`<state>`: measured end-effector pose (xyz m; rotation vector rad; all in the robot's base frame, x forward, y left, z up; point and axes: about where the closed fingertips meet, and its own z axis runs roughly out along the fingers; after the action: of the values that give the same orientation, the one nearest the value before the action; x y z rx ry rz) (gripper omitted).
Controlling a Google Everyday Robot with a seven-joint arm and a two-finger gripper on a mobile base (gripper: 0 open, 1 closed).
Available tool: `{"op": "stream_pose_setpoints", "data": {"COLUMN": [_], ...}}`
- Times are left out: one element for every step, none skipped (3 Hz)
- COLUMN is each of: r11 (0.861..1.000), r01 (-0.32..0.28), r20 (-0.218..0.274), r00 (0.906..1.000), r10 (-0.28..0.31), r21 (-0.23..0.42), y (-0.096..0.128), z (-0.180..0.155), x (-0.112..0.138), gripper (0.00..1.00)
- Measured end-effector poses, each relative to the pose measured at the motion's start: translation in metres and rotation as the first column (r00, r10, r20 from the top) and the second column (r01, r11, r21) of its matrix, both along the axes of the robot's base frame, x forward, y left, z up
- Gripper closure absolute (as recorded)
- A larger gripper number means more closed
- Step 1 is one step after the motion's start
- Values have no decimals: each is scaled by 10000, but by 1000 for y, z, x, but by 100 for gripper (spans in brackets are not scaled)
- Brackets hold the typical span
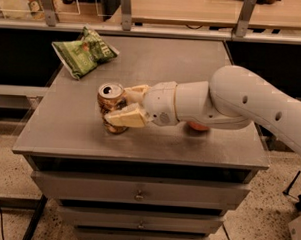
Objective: Knock orange can over
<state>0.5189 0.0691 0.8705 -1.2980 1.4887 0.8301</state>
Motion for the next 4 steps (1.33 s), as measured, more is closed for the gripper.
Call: {"op": "stream_pose_setpoints", "data": {"r11": [9998,9996,9994,9812], "r01": [-12,-25,41,-41], "r20": [39,102,217,451], "r00": [10000,9999,9998,9989], "r10": [12,22,-34,130], "r21": [216,295,-333,-1928], "y": [0,0,-6,-11], "z": [1,8,25,60], "x": [1,3,10,19], "gripper": [65,67,72,71]}}
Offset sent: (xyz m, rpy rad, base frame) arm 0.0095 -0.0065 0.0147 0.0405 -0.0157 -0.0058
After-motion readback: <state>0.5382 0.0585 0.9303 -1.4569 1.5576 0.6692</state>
